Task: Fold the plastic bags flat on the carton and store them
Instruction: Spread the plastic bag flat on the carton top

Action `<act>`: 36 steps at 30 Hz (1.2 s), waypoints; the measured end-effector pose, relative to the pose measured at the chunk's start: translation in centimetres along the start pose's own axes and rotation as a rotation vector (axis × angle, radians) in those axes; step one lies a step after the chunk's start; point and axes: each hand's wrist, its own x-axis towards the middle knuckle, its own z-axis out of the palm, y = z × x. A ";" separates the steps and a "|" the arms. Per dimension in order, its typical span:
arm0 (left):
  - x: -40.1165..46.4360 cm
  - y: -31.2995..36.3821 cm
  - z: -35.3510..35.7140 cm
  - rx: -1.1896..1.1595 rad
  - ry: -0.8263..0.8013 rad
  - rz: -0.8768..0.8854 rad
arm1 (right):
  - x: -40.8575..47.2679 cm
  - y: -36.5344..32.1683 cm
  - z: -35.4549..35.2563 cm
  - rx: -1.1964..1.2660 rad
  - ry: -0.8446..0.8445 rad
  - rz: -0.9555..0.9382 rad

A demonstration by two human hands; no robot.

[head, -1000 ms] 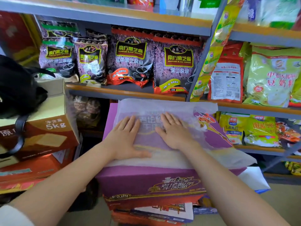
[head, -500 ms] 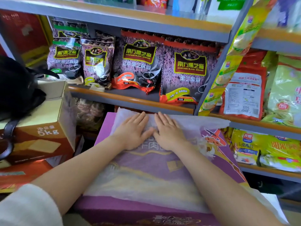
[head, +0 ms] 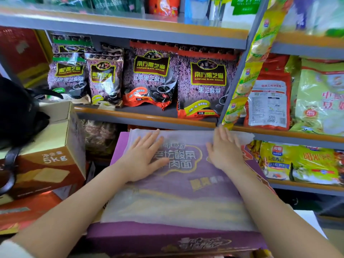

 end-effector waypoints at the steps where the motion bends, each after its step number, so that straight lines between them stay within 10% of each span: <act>1: -0.9 0.4 -0.1 -0.007 0.011 0.057 | -0.8 -1.6 -0.4 0.032 0.046 -0.078; 8: -7.1 0.7 1.2 0.033 -0.057 0.036 | -7.9 -10.2 0.8 0.142 -0.210 -0.482; 15: -12.4 -1.8 -0.2 -0.097 -0.055 0.169 | -9.8 -3.4 1.2 0.081 -0.055 -0.240; 21: -13.9 -2.2 -1.7 0.171 0.177 0.344 | -14.1 -1.5 -0.5 0.023 0.166 -0.736; 27: -14.9 0.2 -1.4 0.310 0.177 0.409 | -14.8 0.9 -0.5 0.068 -0.003 -0.695; 36: -16.3 3.1 -0.4 -0.696 0.429 -0.073 | -14.4 0.9 -5.1 0.469 -0.038 -0.544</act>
